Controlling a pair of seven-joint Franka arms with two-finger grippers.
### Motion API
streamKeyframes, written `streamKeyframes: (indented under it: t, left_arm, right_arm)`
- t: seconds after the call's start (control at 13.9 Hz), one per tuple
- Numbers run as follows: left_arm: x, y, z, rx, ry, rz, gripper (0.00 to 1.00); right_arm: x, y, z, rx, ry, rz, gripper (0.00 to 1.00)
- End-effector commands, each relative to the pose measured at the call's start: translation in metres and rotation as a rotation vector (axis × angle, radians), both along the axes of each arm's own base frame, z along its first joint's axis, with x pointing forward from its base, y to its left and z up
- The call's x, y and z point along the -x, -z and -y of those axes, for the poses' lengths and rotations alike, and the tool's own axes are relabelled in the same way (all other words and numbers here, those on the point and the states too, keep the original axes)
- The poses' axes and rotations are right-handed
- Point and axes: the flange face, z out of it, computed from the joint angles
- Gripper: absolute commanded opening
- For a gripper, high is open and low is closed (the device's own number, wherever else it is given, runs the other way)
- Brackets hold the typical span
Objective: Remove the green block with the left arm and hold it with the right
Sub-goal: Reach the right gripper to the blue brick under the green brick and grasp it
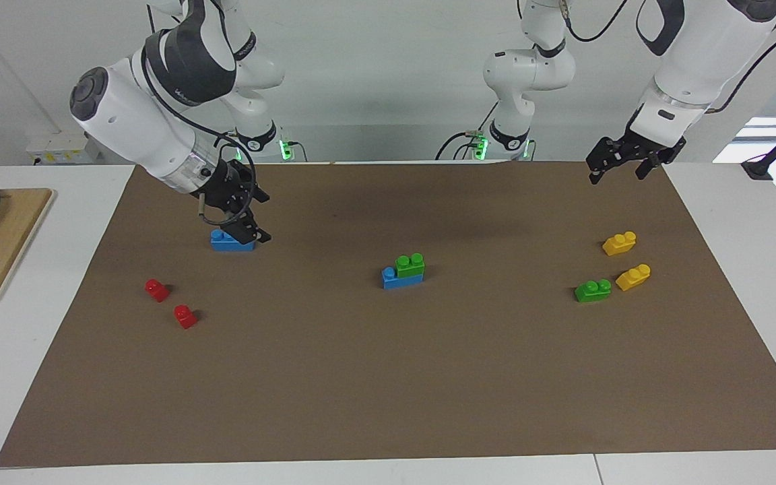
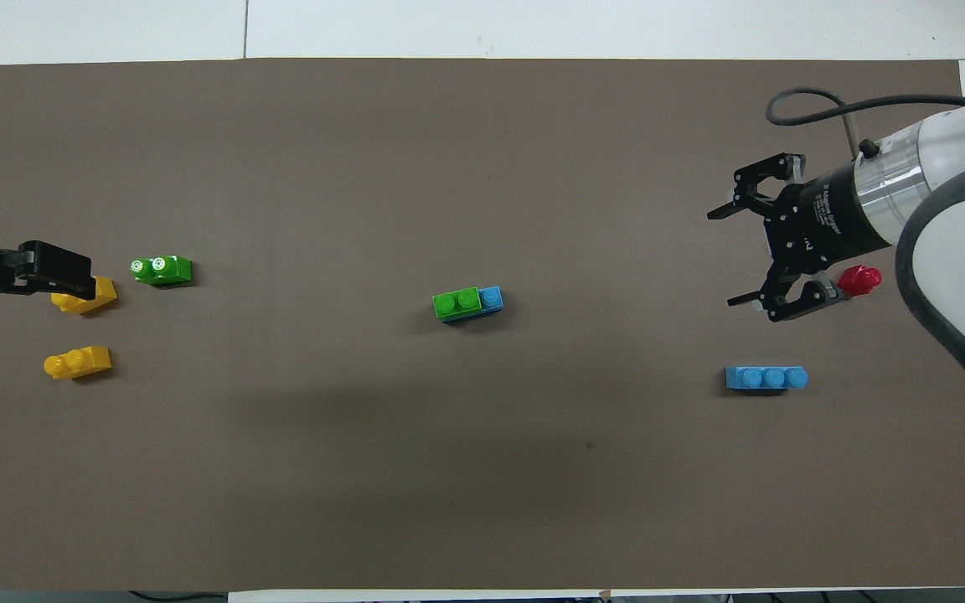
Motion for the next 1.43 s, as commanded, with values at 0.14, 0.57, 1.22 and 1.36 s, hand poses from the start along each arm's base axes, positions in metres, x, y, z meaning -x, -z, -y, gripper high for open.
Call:
streamKeyframes:
  t: [0.14,0.57,1.22,1.36]
  left_arm:
    - [0.006,-0.001,-0.002,0.014,0.007,0.001,1.00]
    - [0.006,-0.001,-0.002,0.014,0.007,0.001,1.00]
    - [0.006,-0.001,-0.002,0.014,0.005,0.001,1.00]
    - [0.006,-0.001,-0.002,0.014,0.007,0.000,1.00]
  right_arm:
    - [0.000,0.028,-0.020,-0.049,0.033,-0.025,1.00]
    - [0.008,0.071,-0.042,-0.076,0.046,-0.065,1.00]
    - [0.005,0.090,-0.083,-0.075,0.045,0.004,1.00]
    - [0.003,0.100,-0.096,-0.078,0.045,0.016,1.00]
